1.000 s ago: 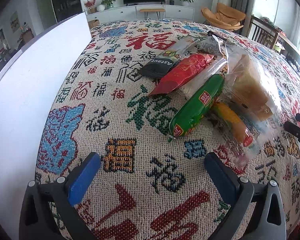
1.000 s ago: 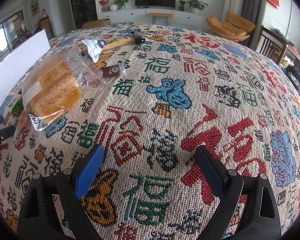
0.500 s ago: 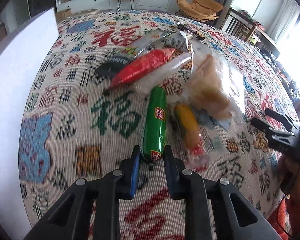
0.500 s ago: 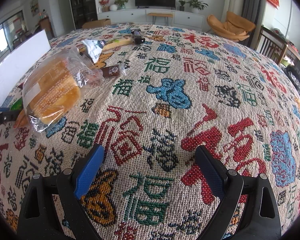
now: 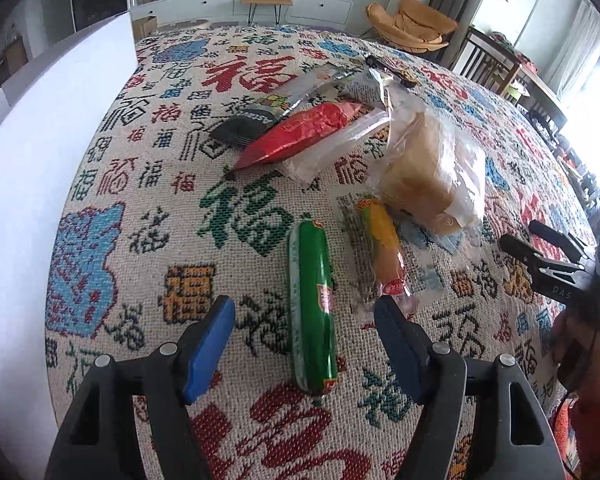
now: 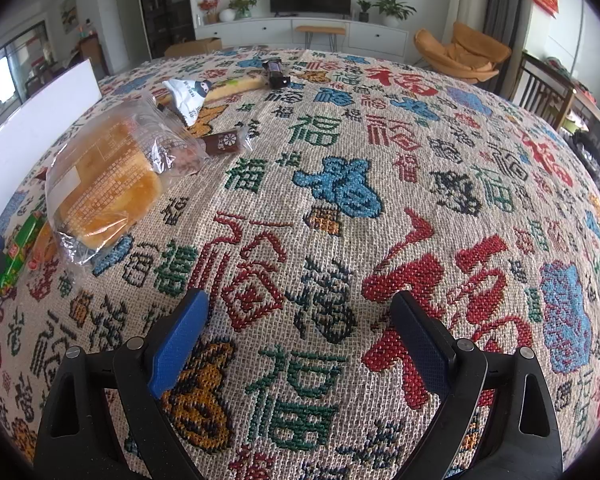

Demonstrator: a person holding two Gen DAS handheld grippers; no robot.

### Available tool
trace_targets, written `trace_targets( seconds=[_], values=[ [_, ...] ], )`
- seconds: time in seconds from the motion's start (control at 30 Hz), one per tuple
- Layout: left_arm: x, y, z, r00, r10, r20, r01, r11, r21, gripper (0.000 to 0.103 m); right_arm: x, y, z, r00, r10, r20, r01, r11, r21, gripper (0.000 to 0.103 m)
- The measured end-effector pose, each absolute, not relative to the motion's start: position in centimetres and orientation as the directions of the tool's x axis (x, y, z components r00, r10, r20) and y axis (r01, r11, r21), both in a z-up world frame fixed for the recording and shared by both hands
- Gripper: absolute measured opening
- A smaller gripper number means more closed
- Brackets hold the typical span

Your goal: Organize snacks

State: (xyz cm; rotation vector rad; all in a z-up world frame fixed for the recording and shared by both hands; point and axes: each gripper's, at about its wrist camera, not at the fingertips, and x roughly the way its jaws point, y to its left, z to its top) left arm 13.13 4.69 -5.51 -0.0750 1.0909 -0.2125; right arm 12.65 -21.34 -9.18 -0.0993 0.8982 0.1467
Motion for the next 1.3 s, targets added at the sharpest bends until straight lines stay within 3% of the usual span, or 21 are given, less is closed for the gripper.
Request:
trace_targets(
  seconds=[0.03, 0.1, 0.2, 0.43, 0.73, 0.87, 0.97, 1.07, 1.13, 1.3],
  values=[
    [13.3, 4.3, -5.9, 0.435, -0.202, -0.877, 0.139, 0.978, -0.156, 0.033, 12.7, -21.3, -9.2, 0.614, 0.086, -0.785, -0.168, 0.985, -0.024, 0.095],
    [13.1, 4.0, -6.0, 0.454, -0.145, -0.879, 0.128, 0.987, -0.097, 0.023, 12.7, -21.4, -9.2, 0.614, 0.086, -0.785, -0.168, 0.985, -0.024, 0.095],
    [12.0, 5.7, -5.9, 0.452, -0.197, -0.87, 0.069, 0.98, -0.186, 0.023, 12.6, -21.3, -9.2, 0.614, 0.086, -0.785, -0.168, 0.985, -0.024, 0.095],
    [9.7, 8.9, -6.1, 0.492, -0.151, -0.857, -0.033, 0.981, -0.192, 0.023, 12.6, -21.3, -9.2, 0.614, 0.086, -0.785, -0.168, 0.985, -0.024, 0.095],
    [8.4, 9.6, -6.2, 0.524, -0.172, -0.834, -0.034, 0.974, -0.222, 0.023, 12.6, -21.4, -8.8, 0.585, 0.104, -0.805, -0.17, 0.985, 0.004, 0.095],
    [7.8, 9.6, -6.3, 0.537, -0.174, -0.825, -0.024, 0.975, -0.221, 0.023, 11.0, -19.9, -6.6, 0.495, 0.329, -0.804, -0.177, 0.944, 0.278, 0.093],
    [7.8, 9.6, -6.2, 0.541, -0.18, -0.822, -0.018, 0.974, -0.225, 0.023, 10.6, -15.5, -5.3, 0.417, 0.387, -0.822, -0.215, 0.921, 0.325, 0.094],
    [7.4, 9.7, -6.0, 0.551, -0.181, -0.815, -0.018, 0.973, -0.229, 0.023, 11.7, -11.0, -5.2, 0.268, 0.531, -0.804, -0.21, 0.846, 0.489, 0.093],
    [7.3, 9.9, -6.1, 0.551, -0.182, -0.814, -0.021, 0.973, -0.231, 0.023, 12.7, -7.8, -5.3, 0.212, 0.528, -0.822, -0.24, 0.844, 0.48, 0.092],
    [6.7, 10.4, -6.0, 0.559, -0.188, -0.808, -0.026, 0.97, -0.243, 0.023, 16.8, -2.2, -7.4, 0.16, 0.343, -0.926, -0.251, 0.921, 0.297, 0.091]
  ],
)
